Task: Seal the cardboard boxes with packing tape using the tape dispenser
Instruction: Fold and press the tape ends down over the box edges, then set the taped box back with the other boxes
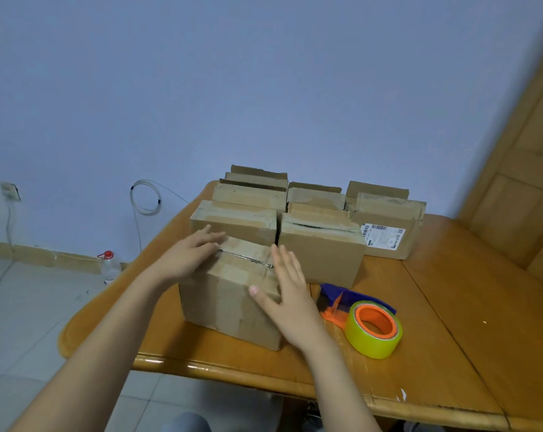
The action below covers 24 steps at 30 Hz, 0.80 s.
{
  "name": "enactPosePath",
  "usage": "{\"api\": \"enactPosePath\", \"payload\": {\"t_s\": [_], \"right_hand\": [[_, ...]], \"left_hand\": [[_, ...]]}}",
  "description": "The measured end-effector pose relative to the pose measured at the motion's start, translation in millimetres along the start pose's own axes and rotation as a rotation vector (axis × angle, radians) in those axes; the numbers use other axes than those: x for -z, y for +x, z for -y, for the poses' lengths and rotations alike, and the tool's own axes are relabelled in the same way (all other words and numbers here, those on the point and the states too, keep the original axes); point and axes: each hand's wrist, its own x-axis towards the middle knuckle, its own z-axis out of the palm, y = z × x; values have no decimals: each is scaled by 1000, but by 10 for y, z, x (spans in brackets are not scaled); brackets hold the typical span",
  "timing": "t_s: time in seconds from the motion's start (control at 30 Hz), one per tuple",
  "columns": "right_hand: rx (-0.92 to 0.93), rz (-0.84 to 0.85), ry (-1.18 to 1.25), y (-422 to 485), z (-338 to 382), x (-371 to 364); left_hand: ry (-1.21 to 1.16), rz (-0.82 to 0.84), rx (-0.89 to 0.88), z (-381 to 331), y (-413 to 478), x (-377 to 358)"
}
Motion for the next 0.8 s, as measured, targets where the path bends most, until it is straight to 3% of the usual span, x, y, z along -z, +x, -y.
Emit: {"api": "enactPosePath", "payload": {"t_s": [0.13, 0.3, 0.4, 0.53, 0.8], "right_hand": [[-35, 6, -42, 37, -70, 51], [-78, 26, 48, -4, -212, 300], [-81, 74, -44, -37, -308, 435], [-62, 110, -147, -22, -355, 456], [9, 114, -424, -40, -331, 475]], "left_hand": [[-24, 80, -29, -14, -76, -37], [80, 183, -64, -98, -155, -215], [209, 217, -110, -193, -170, -361], [406, 178, -133, -202, -164, -486], [433, 97, -146, -134, -195, -545]]}}
